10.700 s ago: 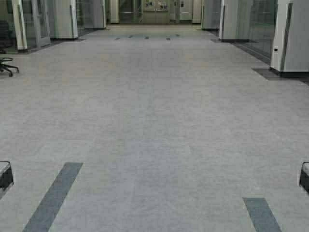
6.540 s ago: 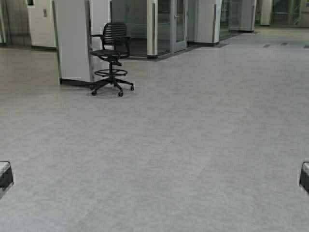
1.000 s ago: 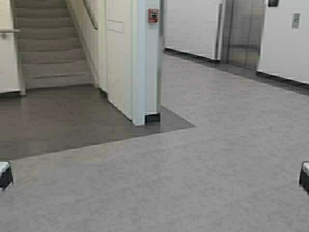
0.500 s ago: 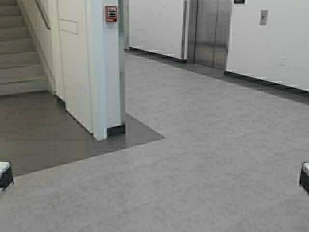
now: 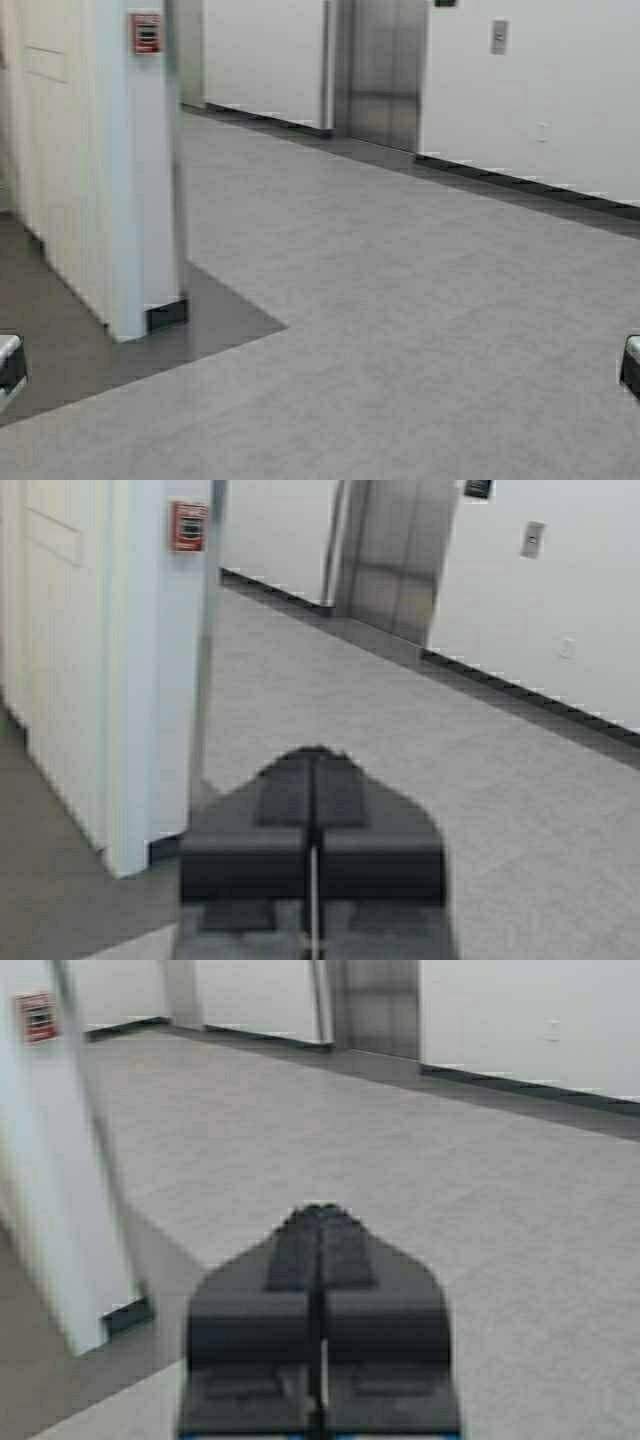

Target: Navigate to elevator, push the call button, then enter the elevator

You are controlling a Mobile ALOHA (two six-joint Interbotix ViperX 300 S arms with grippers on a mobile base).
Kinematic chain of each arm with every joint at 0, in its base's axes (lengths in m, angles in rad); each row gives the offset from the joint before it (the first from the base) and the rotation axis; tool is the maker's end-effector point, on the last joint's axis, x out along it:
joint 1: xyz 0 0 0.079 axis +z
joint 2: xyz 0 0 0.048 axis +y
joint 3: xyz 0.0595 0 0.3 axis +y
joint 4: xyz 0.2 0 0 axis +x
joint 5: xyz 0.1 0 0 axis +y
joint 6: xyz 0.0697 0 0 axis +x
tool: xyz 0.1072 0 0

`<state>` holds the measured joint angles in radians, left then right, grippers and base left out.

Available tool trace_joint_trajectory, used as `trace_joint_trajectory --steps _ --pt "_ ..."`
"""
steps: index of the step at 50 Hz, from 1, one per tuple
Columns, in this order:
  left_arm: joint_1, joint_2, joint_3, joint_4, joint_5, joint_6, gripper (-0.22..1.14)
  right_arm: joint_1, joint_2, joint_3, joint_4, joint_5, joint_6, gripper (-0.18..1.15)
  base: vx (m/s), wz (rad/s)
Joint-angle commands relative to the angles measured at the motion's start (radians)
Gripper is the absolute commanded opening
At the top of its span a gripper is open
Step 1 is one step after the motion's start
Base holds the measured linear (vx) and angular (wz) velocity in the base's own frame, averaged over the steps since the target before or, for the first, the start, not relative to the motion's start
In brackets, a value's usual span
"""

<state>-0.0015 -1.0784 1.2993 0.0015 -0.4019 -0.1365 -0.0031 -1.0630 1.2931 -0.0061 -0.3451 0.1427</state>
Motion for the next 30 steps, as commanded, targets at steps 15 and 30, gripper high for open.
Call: trace_joint_trajectory --steps 15,30 --pt "0.002 0.009 -0.015 0.002 -0.005 0.017 0.02 0.002 0.008 -0.011 0.000 -0.008 0.008 0.07 0.80 -0.30" --pt "0.002 0.026 -0.015 0.002 -0.003 0.026 0.02 0.002 0.011 -0.008 0.000 -0.008 0.003 0.07 0.81 -0.11"
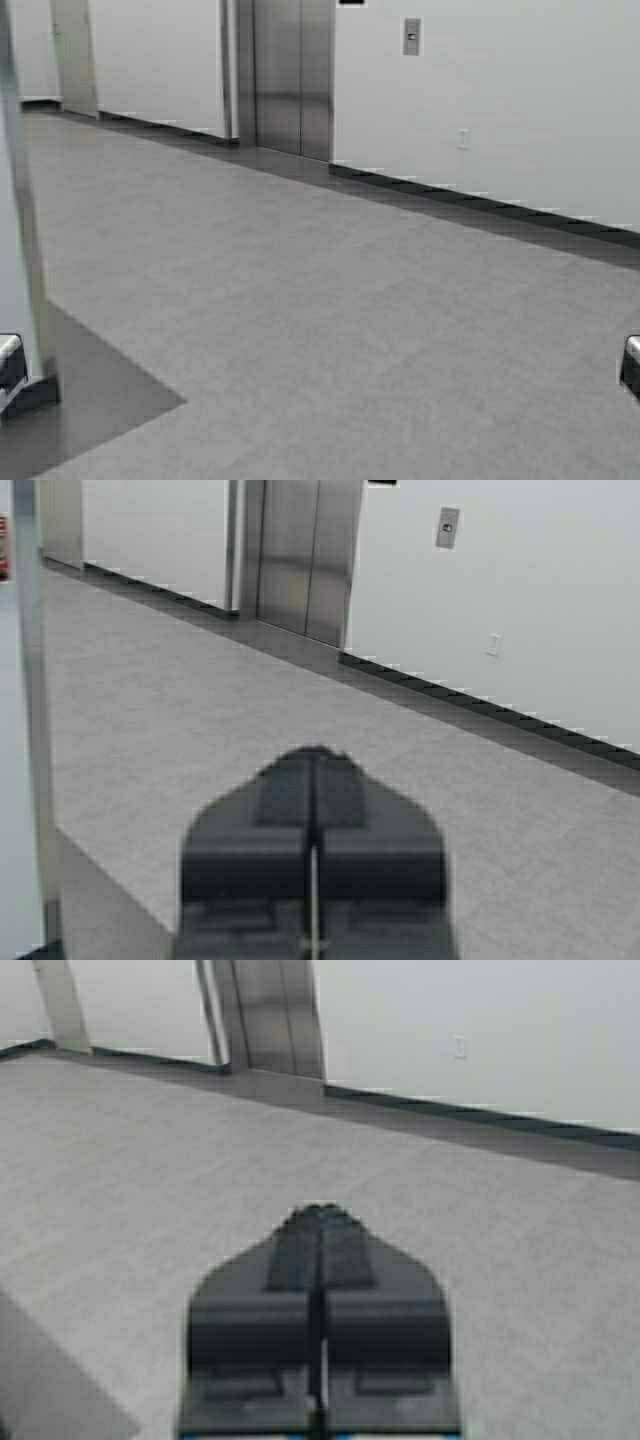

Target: Navigate to elevator, push the call button, then enter the elevator

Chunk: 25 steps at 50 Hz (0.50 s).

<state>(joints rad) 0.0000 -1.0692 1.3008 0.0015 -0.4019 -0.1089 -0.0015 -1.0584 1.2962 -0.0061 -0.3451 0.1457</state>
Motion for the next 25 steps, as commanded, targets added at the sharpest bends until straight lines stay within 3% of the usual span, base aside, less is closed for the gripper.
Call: trace_joint_trajectory --steps 1,25 --pt "-0.002 0.017 -0.015 0.002 -0.003 -0.003 0.02 0.000 0.006 -0.008 0.000 -0.006 0.002 0.07 0.84 -0.10" --pt "0.000 0.025 -0.014 -0.003 -0.003 0.000 0.02 0.000 0.023 -0.018 0.000 -0.008 0.002 0.07 0.82 -0.18"
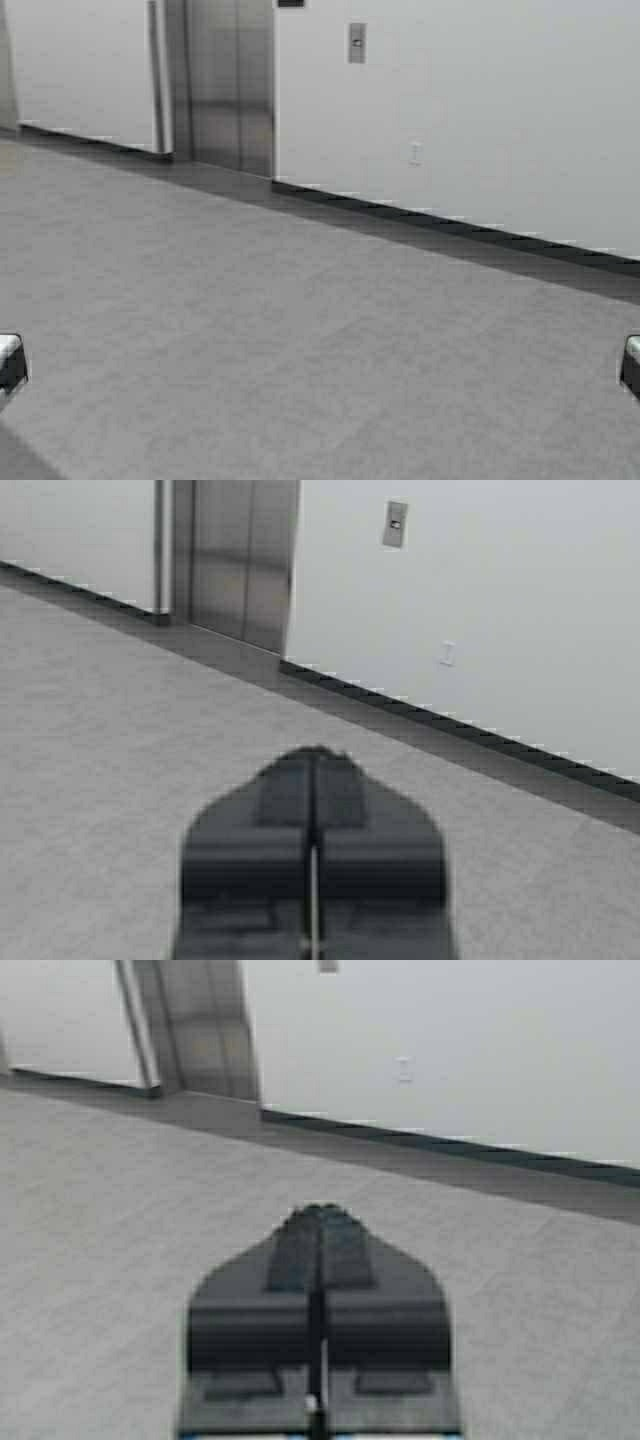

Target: Navigate to elevator, push the call button, then enter the elevator

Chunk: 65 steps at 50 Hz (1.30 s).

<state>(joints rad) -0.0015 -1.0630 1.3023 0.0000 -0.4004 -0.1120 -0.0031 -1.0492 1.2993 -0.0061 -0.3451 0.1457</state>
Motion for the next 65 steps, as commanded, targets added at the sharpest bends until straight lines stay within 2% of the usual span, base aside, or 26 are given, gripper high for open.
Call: trace_joint_trajectory --steps 1,65 --pt "0.002 0.020 -0.014 -0.002 -0.003 0.003 0.02 0.000 0.012 -0.018 0.000 -0.006 0.002 0.07 0.84 -0.20" --pt "0.002 0.032 -0.021 -0.002 -0.003 -0.005 0.02 0.002 -0.061 -0.011 0.000 -0.006 0.002 0.07 0.79 0.06"
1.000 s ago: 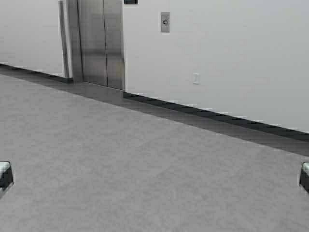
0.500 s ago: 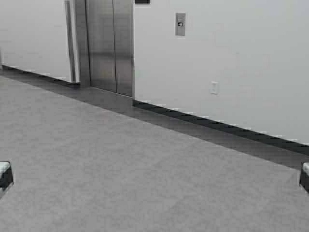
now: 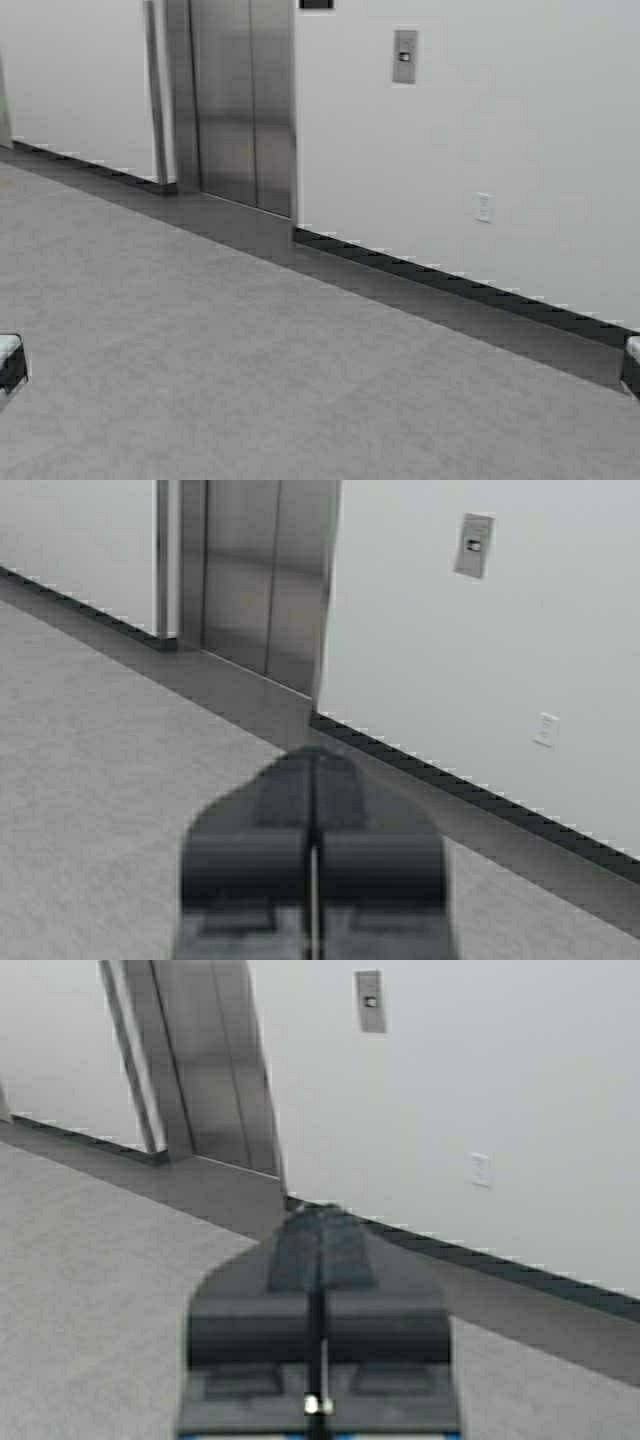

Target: Navigate to elevator, push the call button, then enter the elevator

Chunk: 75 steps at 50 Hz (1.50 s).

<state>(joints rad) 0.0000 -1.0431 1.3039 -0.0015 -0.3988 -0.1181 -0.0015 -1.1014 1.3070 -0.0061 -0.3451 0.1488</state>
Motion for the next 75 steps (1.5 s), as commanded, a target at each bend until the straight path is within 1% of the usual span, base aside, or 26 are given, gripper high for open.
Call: trace_joint_trajectory --steps 1,18,41,50,58,75 --pt "0.000 0.015 -0.023 0.000 -0.005 0.002 0.02 0.000 -0.011 -0.015 0.000 -0.005 -0.002 0.07 0.73 0.23" --pt "0.000 0.038 -0.041 -0.002 -0.008 -0.002 0.02 0.000 -0.014 -0.009 0.000 -0.002 -0.008 0.07 0.72 0.15" --pt "0.000 0.066 -0.046 0.003 -0.012 0.002 0.02 0.000 -0.061 0.018 -0.002 0.025 -0.008 0.07 0.70 -0.06" --pt "0.000 0.069 -0.049 0.006 -0.015 0.006 0.02 0.000 -0.115 0.020 0.000 0.025 -0.008 0.07 0.63 -0.04" --pt "0.000 0.097 -0.048 0.008 -0.017 0.006 0.02 0.000 -0.104 0.020 0.000 0.023 -0.009 0.07 0.64 0.00" --pt "-0.002 0.048 -0.031 0.006 -0.017 0.002 0.02 0.000 -0.101 0.017 0.000 0.025 -0.011 0.07 0.60 -0.13"
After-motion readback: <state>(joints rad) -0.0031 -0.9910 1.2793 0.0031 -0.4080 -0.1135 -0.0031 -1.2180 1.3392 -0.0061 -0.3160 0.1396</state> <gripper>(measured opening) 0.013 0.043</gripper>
